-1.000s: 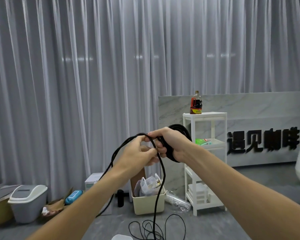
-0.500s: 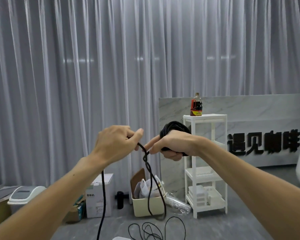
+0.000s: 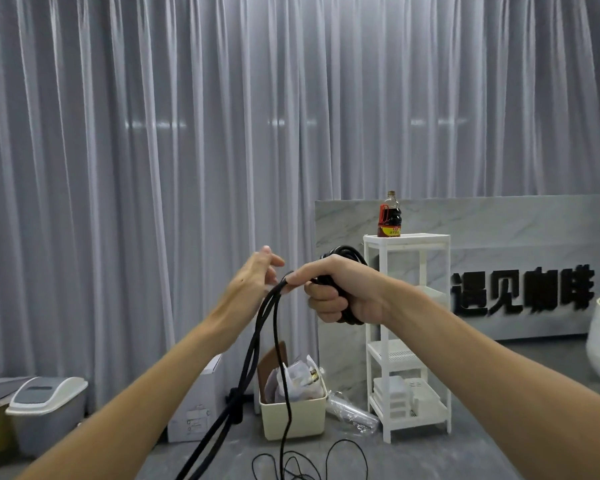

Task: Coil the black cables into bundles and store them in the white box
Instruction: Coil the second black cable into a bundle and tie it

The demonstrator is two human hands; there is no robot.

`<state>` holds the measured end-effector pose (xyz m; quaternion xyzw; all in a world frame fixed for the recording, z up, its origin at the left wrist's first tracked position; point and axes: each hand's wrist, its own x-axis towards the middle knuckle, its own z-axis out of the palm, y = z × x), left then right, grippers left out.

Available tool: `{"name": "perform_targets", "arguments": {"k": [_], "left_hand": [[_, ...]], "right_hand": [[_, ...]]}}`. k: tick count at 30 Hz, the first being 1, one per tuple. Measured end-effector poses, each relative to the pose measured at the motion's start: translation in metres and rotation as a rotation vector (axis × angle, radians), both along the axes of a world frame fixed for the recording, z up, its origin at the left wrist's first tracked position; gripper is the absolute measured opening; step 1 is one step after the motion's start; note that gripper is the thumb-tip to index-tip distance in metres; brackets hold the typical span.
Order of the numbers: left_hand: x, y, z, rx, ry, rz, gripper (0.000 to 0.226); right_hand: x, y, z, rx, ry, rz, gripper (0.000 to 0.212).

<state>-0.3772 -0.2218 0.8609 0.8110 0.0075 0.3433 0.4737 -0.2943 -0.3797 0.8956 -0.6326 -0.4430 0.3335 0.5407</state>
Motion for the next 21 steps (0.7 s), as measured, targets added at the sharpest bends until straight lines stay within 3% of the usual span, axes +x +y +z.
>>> {"name": "perform_targets", "arguments": {"k": [2,5,10,12,14,16,21], "left_hand": [[-0.012,0.000,-0.005,-0.022,0.005,-0.106,0.042],[-0.022,-0.003,-0.010,0.049,0.031,-0.178,0.017],[-0.020,0.000,-0.006,0.220,0.112,-0.104,0.020],[-0.019,0.002,-0.002,0.223,0.128,-0.116,0.014],[-0.018,0.004,-0.001,0.261,0.134,-0.134,0.015],[-0.017,0.003,0.000,0.316,0.089,-0.113,0.016],[-0.016,0.006,0.001,0.347,-0.085,0.026,0.018]], "right_hand": [[0.006,0.001,-0.001,0.017,0.044,-0.072,0.016],[0.011,0.001,-0.003,0.016,0.039,-0.164,0.014],[0.012,-0.003,-0.006,-0.026,-0.102,-0.286,0.025],[0.013,-0.003,-0.005,-0.030,-0.091,-0.271,0.035],[0.012,-0.005,-0.002,-0.067,-0.078,-0.210,0.028],[0.012,-0.008,0.001,-0.112,-0.085,-0.136,0.021],[0.012,-0.009,0.004,-0.113,-0.022,-0.132,0.029]]}}
